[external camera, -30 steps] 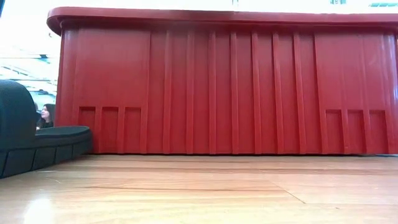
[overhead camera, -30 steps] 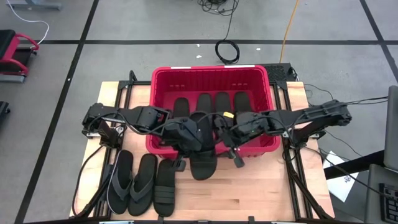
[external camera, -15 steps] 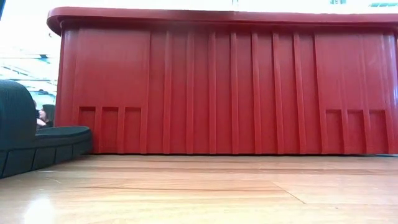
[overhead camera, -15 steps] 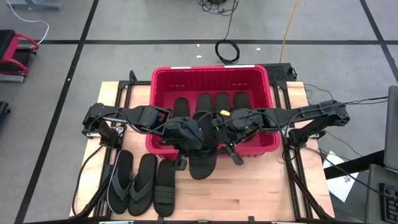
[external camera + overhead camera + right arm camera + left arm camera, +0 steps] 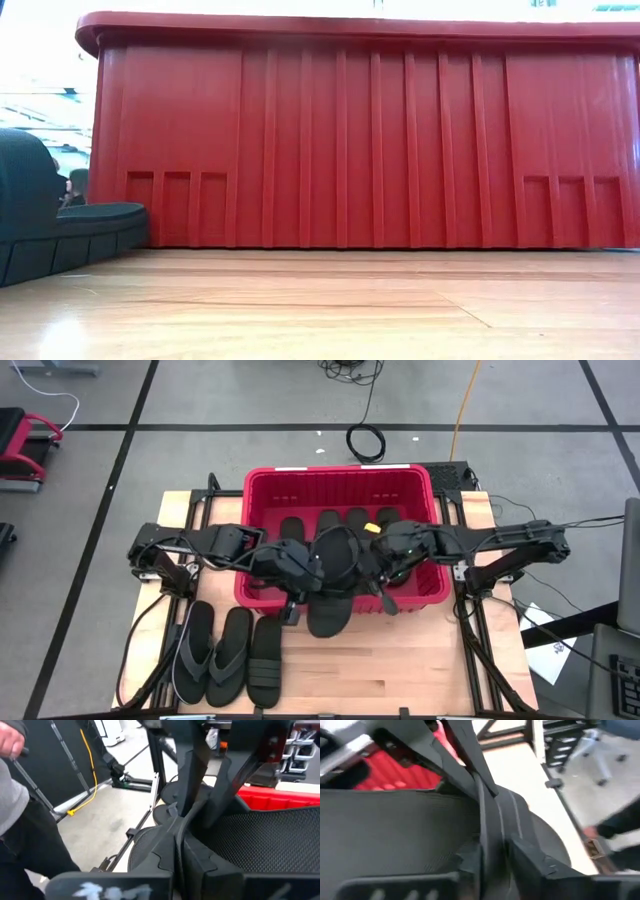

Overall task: Pick and place slides into bin
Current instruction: Put the black slide into the red bin

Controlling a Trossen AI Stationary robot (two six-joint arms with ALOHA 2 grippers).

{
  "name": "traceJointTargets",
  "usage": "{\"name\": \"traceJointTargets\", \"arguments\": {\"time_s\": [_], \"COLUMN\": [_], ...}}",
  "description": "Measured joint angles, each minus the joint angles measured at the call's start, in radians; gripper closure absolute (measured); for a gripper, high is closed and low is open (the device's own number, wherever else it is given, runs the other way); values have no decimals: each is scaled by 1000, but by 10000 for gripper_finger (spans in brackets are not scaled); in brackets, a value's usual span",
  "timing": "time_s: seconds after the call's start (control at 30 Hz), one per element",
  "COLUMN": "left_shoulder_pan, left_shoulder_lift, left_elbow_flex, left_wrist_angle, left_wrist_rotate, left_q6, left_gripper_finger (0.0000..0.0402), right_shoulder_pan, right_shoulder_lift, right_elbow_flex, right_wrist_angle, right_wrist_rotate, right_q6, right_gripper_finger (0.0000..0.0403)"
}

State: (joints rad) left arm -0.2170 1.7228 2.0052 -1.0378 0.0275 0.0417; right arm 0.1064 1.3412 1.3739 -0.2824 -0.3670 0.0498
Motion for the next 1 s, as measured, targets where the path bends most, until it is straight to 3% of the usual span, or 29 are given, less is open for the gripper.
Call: {"name": "traceJointTargets", "arguments": {"time_s": [0.17, 0.33, 0.5, 0.6, 0.73, 1.0], "left_shoulder_pan": [-14, -19, -51, -85, -123, -149], "left_shoulder_lift": [-36, -81, -137, -168, -195, -217], "left_elbow_flex": [-3, -3, -4, -3, -3, -4], "left_wrist_angle": [-28, -40, -71, -102, -104, -153], "left_wrist_rotate": [-112, -120, -118, -118, -130, -255], "left_q6": [56, 42, -43, -69, -39, -3], "left_gripper_finger": [233, 165, 124, 116, 124, 179], "right_shoulder_pan": [-9, -31, -116, -197, -312, -555], "right_shoulder_lift": [-25, -38, -73, -106, -145, -204], "right_elbow_flex": [0, 1, 2, 2, 2, 3], "right_wrist_angle": [-32, -80, -149, -221, -287, -518], "right_wrist_rotate": [-1, -35, -147, -220, -239, -320], "right_q6": [17, 11, -17, -20, -34, -181], "right_gripper_finger": [401, 401, 401, 401, 401, 400]}}
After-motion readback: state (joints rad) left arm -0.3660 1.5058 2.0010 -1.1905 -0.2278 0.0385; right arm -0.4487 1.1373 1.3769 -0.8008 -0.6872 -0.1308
